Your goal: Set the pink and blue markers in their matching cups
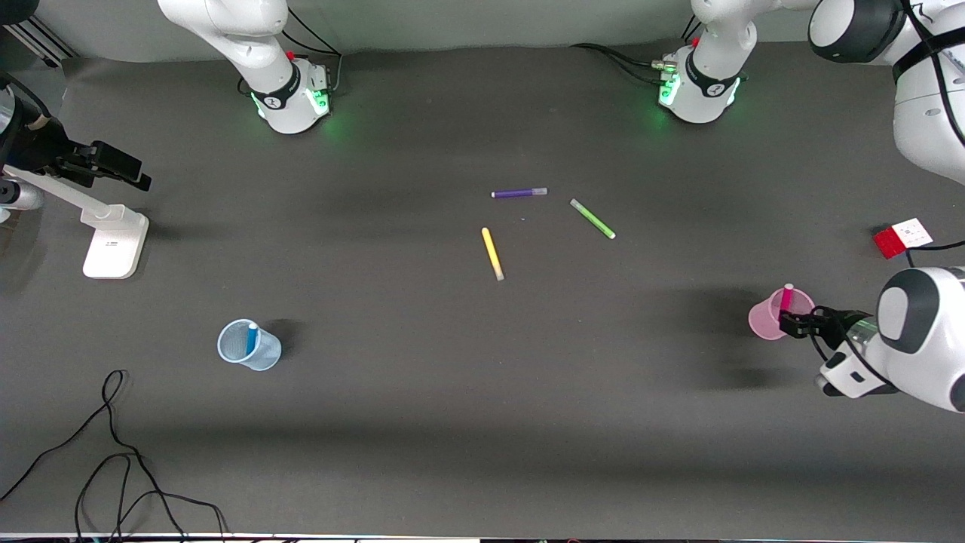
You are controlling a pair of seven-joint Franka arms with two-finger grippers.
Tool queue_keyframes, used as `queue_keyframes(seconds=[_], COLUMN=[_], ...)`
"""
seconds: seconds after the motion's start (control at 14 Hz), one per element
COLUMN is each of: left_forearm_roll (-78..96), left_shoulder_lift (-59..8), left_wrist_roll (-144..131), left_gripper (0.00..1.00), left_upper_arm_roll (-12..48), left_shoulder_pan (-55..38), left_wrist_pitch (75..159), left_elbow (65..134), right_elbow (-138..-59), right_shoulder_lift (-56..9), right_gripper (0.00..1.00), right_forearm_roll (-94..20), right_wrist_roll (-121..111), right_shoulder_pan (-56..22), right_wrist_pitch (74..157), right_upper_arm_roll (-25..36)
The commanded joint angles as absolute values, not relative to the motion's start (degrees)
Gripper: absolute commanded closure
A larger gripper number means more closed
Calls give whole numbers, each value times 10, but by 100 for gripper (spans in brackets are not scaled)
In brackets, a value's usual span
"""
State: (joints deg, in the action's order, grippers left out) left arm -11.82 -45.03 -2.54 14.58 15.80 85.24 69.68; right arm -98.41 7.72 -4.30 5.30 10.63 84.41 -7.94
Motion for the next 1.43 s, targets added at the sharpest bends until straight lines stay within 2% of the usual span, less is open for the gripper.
queue_keyframes(seconds=[0.0, 0.29, 0.71, 0.86, 1.0, 1.07, 1.14, 1.36], left_forearm_roll=[-126, -113, -63, -38, -21, -14, -10, -10], left_shoulder_lift=[-421, -324, -154, -87, -23, -4, 5, 13], left_wrist_roll=[3, 26, 46, 59, 59, 59, 59, 59], left_gripper=[0, 0, 0, 0, 0, 0, 0, 0], left_upper_arm_roll=[145, 148, 147, 141, 94, 55, 45, 45], left_shoulder_pan=[154, 158, 163, 155, 94, 51, 35, 24], left_wrist_pitch=[811, 811, 832, 857, 887, 888, 886, 878], left_elbow=[670, 690, 811, 874, 936, 949, 952, 948], right_elbow=[-974, -946, -937, -931, -926, -925, -925, -925], right_shoulder_lift=[69, 58, 41, 41, 41, 40, 39, 36], right_gripper=[0, 0, 0, 0, 0, 0, 0, 0], right_forearm_roll=[-34, -37, -38, -38, -40, -40, -40, -41], right_wrist_roll=[62, 61, 57, 60, 61, 61, 61, 62], right_shoulder_pan=[112, 112, 112, 112, 112, 112, 112, 110], right_wrist_pitch=[846, 839, 839, 839, 838, 839, 840, 840], right_upper_arm_roll=[-84, -84, -85, -86, -87, -87, -87, -88])
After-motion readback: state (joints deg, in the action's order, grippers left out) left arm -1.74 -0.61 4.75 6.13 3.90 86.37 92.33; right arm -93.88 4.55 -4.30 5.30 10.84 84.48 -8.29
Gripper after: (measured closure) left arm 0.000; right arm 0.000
